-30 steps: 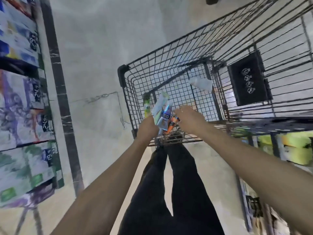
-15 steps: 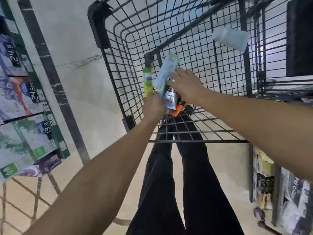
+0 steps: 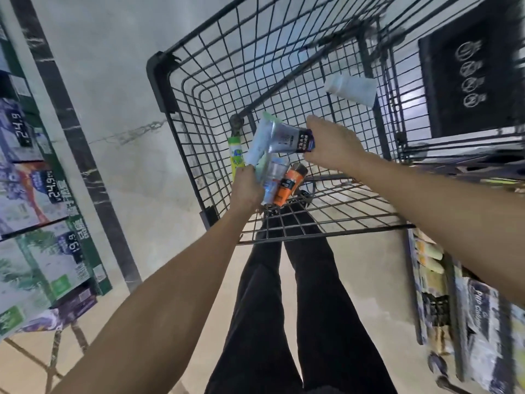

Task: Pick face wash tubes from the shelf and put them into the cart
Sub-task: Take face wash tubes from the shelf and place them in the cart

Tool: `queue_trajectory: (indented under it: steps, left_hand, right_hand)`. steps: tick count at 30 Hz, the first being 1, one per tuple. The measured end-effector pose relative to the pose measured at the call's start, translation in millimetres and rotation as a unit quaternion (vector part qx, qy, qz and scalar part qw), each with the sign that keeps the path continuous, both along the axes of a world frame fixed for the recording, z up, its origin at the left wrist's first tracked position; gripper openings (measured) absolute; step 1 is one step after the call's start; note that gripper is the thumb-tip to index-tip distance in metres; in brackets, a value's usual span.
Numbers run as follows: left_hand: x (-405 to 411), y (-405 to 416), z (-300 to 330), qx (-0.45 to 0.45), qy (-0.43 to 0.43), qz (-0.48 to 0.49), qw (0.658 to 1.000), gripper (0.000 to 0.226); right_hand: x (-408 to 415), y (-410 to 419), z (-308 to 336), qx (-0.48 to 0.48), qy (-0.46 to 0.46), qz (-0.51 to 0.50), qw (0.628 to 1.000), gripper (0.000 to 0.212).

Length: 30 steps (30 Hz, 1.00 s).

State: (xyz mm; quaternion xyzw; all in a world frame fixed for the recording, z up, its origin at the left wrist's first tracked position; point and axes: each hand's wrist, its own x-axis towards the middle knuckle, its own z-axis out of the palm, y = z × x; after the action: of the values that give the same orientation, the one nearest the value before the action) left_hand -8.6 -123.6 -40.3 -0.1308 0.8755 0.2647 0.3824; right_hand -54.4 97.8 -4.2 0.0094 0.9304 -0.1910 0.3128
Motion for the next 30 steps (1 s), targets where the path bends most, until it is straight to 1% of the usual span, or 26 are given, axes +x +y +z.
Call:
queue_trajectory:
  steps: [2, 4, 5, 7, 10, 13, 14, 16, 18, 20, 21, 23, 27, 28, 30]
  left_hand:
    - [-5, 4, 25, 0.050, -0.016, 0.039, 0.998, 0.024]
    - [-11, 7, 50, 0.092, -0.031, 0.081, 0.992, 0.029]
    - [-13, 8, 64, 0.112, -0.028, 0.094, 0.989, 0.031]
    - [-18, 11, 99, 0.164, -0.027, 0.118, 0.979, 0.034]
    - [-25, 19, 155, 0.255, -0.030, 0.156, 0.954, 0.029]
    - [-29, 28, 214, 0.334, -0.031, 0.155, 0.929, 0.028]
    - [-29, 31, 232, 0.357, -0.034, 0.142, 0.923, 0.030]
    - [-27, 40, 267, 0.388, -0.038, 0.117, 0.914, 0.038]
    - [-23, 52, 300, 0.422, -0.056, 0.104, 0.899, 0.040]
    - [-16, 65, 330, 0.456, -0.087, 0.095, 0.880, 0.026]
    - [-10, 73, 342, 0.471, -0.101, 0.086, 0.872, 0.024]
    - [2, 88, 361, 0.485, -0.106, 0.059, 0.866, 0.032]
    - [30, 117, 387, 0.490, -0.071, -0.008, 0.869, 0.052]
    - [40, 124, 393, 0.496, -0.074, -0.020, 0.865, 0.054]
    - [61, 139, 403, 0.512, -0.080, -0.036, 0.855, 0.053]
  right_hand:
    - [8, 8, 26, -0.049, -0.013, -0.121, 0.991, 0.044]
    - [14, 12, 52, -0.117, -0.019, -0.231, 0.966, 0.053]
    - [19, 14, 66, -0.148, -0.015, -0.281, 0.948, 0.057]
    - [29, 17, 102, -0.203, -0.003, -0.367, 0.908, 0.056]
    - [47, 17, 154, -0.291, 0.027, -0.476, 0.830, 0.053]
    - [68, 17, 204, -0.373, 0.054, -0.530, 0.760, 0.047]
    - [76, 18, 220, -0.404, 0.060, -0.546, 0.731, 0.043]
    - [93, 20, 249, -0.457, 0.074, -0.571, 0.678, 0.042]
    - [111, 24, 277, -0.489, 0.091, -0.587, 0.638, 0.042]
    - [131, 28, 302, -0.502, 0.118, -0.595, 0.617, 0.039]
    - [142, 31, 312, -0.503, 0.133, -0.600, 0.607, 0.037]
    - [165, 37, 329, -0.511, 0.164, -0.614, 0.579, 0.039]
    - [211, 47, 359, -0.515, 0.226, -0.635, 0.530, 0.057]
    - [226, 50, 367, -0.513, 0.245, -0.642, 0.514, 0.058]
    - [257, 55, 382, -0.500, 0.273, -0.654, 0.497, 0.057]
